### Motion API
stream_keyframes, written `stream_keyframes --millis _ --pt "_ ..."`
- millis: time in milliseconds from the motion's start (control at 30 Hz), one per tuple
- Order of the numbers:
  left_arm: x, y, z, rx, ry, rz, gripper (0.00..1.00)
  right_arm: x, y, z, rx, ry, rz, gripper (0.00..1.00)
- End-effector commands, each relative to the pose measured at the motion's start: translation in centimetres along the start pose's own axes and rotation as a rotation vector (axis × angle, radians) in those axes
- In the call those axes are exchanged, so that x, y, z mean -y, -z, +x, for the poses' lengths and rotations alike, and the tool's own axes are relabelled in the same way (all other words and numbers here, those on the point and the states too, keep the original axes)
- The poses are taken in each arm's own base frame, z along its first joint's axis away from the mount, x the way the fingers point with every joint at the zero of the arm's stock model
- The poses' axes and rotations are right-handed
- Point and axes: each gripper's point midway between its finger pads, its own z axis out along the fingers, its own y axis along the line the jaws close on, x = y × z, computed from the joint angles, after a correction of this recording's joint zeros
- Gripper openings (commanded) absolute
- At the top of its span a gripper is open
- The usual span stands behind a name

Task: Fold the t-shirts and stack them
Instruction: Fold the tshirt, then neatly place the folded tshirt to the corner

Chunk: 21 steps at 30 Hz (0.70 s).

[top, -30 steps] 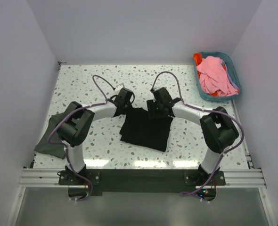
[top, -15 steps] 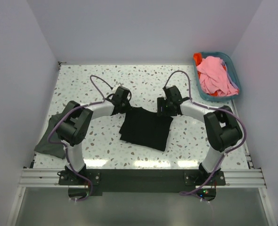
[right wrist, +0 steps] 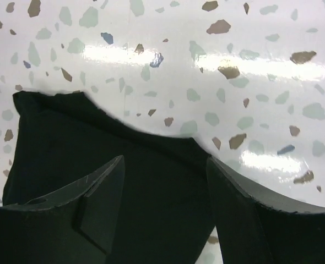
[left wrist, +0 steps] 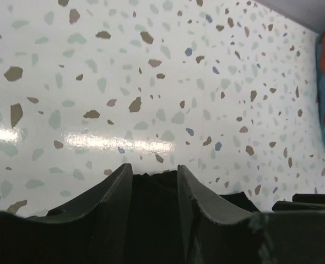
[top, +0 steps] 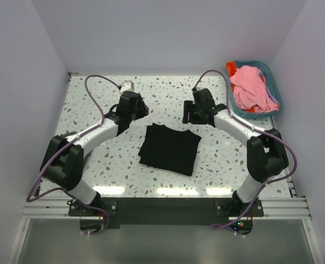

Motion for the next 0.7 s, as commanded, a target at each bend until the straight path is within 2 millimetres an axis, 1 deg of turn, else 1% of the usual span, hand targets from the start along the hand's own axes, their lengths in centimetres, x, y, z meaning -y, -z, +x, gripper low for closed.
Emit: stream_keyframes --millis 0,33,67,100,133,200,233,267,300,333,367,400,433,467,500,533,567,600,633,667 --pt "0.9 2.5 -2.7 0.098 -0.056 -0.01 0.43 -0.9 3.4 0.2 0.042 -0.011 0.023 0.63" --pt "1.3 2.8 -2.3 0.092 -0.071 0.001 0.4 -1.1 3.7 1.3 0.033 -0.02 0.016 0.59" --pt "2.3 2.9 -0.8 0.066 -0.093 0.021 0.38 -1.6 3.7 1.8 0.036 -0.026 0.002 0.57" --pt "2.7 2.6 0.2 0.044 -0.102 0.029 0.34 -2.1 3.8 2.4 0.034 -0.027 -0.011 0.54" --pt "3.5 2.6 1.6 0.019 -0.12 0.044 0.33 -2.0 3.5 3.7 0.007 -0.047 -0.016 0.52" --pt "4.1 2.1 3.1 -0.007 -0.127 0.057 0.29 -2.2 3.0 4.4 0.004 -0.057 -0.023 0.49" --pt "4.1 1.4 4.4 -0.036 -0.126 0.054 0.26 -1.9 2.5 5.1 -0.015 -0.062 -0.013 0.48" --pt "4.1 1.0 5.1 -0.059 -0.12 0.059 0.25 -1.7 2.3 5.5 -0.032 -0.058 -0.005 0.47" --pt "4.0 0.0 5.7 -0.062 -0.114 0.057 0.24 -1.6 2.0 5.7 -0.038 -0.059 0.002 0.47" --pt "3.9 -0.5 6.0 -0.061 -0.112 0.051 0.24 -1.4 1.7 5.7 -0.039 -0.061 0.013 0.47" --pt "4.2 -1.2 5.8 -0.051 -0.106 0.059 0.24 -1.2 1.1 5.7 -0.041 -0.06 0.023 0.47" --pt "4.1 -1.9 5.8 -0.053 -0.102 0.049 0.24 -0.8 0.6 5.8 -0.047 -0.069 0.031 0.47" --pt "2.6 -3.5 6.9 -0.086 -0.105 -0.002 0.23 -0.6 0.2 5.5 -0.051 -0.076 0.034 0.47" --pt "2.9 -4.3 6.2 -0.076 -0.098 -0.009 0.23 0.1 -0.9 5.9 -0.076 -0.085 0.05 0.47" --pt "1.5 -5.8 7.1 -0.105 -0.094 -0.05 0.21 0.5 -1.4 6.0 -0.087 -0.09 0.057 0.47" --pt "1.0 -6.4 7.6 -0.129 -0.091 -0.065 0.2 1.0 -1.9 6.2 -0.106 -0.094 0.069 0.46" --pt "1.0 -6.8 7.9 -0.158 -0.091 -0.07 0.19 1.9 -2.8 7.0 -0.139 -0.104 0.09 0.45" --pt "0.2 -7.4 9.1 -0.185 -0.092 -0.094 0.17 2.2 -3.1 7.4 -0.156 -0.105 0.089 0.44" --pt "-0.4 -7.6 9.5 -0.199 -0.093 -0.113 0.17 2.5 -3.5 7.7 -0.161 -0.114 0.089 0.44" --pt "-0.9 -7.7 10.0 -0.209 -0.092 -0.131 0.15 3.3 -4.0 8.1 -0.177 -0.134 0.097 0.44"
